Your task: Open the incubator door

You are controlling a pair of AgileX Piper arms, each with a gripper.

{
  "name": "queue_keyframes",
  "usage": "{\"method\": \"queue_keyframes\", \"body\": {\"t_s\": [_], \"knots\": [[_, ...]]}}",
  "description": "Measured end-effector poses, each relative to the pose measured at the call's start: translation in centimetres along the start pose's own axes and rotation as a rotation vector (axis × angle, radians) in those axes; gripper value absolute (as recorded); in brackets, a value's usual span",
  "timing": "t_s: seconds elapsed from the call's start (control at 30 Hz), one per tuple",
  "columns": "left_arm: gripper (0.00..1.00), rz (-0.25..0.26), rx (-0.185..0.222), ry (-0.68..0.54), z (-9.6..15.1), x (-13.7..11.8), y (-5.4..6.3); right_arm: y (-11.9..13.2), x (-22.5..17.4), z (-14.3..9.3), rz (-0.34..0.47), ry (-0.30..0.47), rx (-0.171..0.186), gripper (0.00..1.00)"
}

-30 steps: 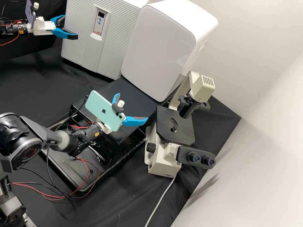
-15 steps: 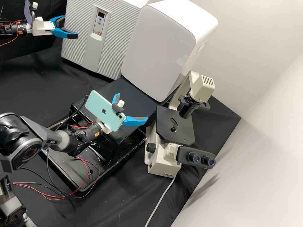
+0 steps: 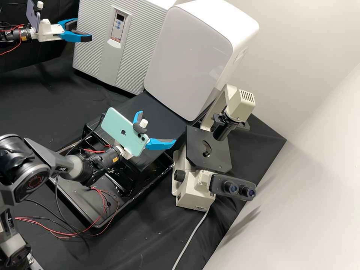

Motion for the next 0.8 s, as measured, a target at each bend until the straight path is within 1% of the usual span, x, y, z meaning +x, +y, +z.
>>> {"method": "queue_keyframes", "body": {"t_s": [0.17,0.33,0.4,0.47,0.53,0.6,0.8], "knots": [[0.0,0.012,-0.014,0.015,-0.1,-0.1,0.0,0.0,0.0,0.0,0.0,0.0,0.0,1.0],[0.0,0.014,-0.019,0.027,-0.2,-0.1,0.0,0.0,0.0,0.0,0.0,0.0,0.0,1.0],[0.0,0.007,-0.023,0.037,0.0,-0.3,0.0,0.0,0.0,0.0,0.0,0.0,0.0,1.0],[0.0,-0.003,-0.021,0.053,0.2,-0.6,0.3,0.0,0.0,0.0,0.0,0.0,0.0,1.0],[0.0,-0.012,0.0,0.064,0.5,-0.9,0.5,0.0,0.0,0.0,0.0,0.0,0.0,1.0],[0.0,-0.016,0.011,0.07,0.8,-1.0,0.6,0.0,0.0,0.0,0.0,0.0,0.0,1.0],[0.0,-0.012,-0.005,0.093,1.6,-1.9,0.6,0.0,0.0,0.0,0.0,0.0,0.0,1.0]]}}
